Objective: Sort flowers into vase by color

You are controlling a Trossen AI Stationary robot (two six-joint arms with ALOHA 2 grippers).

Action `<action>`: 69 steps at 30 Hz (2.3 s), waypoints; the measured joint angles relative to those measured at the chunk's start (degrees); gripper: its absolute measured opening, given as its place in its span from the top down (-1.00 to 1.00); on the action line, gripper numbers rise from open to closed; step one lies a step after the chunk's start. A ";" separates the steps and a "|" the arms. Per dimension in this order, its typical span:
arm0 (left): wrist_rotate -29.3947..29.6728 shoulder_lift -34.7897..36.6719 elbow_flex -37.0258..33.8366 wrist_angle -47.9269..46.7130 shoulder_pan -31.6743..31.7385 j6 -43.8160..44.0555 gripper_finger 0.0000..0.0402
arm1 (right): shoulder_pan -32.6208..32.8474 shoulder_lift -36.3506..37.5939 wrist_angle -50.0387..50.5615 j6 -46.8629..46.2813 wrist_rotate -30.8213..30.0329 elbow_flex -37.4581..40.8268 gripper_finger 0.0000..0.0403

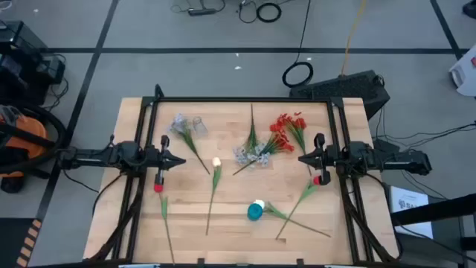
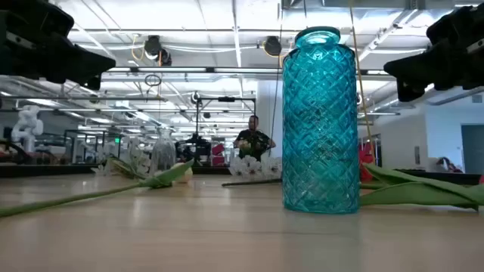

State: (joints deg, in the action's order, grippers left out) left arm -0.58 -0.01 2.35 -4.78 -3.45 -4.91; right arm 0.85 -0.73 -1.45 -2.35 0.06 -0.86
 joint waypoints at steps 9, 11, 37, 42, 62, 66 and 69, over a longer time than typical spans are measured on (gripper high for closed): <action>0.00 0.00 0.00 0.00 0.00 0.00 0.97 | 0.00 0.02 0.02 0.00 0.01 0.01 0.93; 0.00 -0.02 0.00 0.00 0.00 0.00 0.97 | 0.00 0.02 0.01 0.00 0.02 0.01 0.93; 0.00 -0.01 0.01 0.00 -0.01 0.00 0.97 | -0.01 0.00 0.00 0.00 -0.01 -0.01 0.93; 0.00 -0.01 0.01 0.00 -0.01 0.00 0.97 | 0.01 0.01 0.00 -0.01 0.02 0.02 0.93; 0.02 -0.02 0.00 0.22 -0.02 0.00 0.97 | -4.11 -19.34 -15.70 -2.11 -19.54 -13.81 1.00; 0.02 -0.02 0.00 0.26 0.00 0.00 0.97 | -4.22 -30.01 -2.22 -0.10 -23.03 -29.66 1.00; 0.02 0.00 0.00 0.28 0.00 0.00 0.97 | -4.25 -37.77 13.48 -5.01 -29.66 -43.18 1.00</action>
State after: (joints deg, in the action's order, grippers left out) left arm -0.56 -0.01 2.35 -4.49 -3.44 -4.91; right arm -3.40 -38.50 12.03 -7.36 -29.60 -44.04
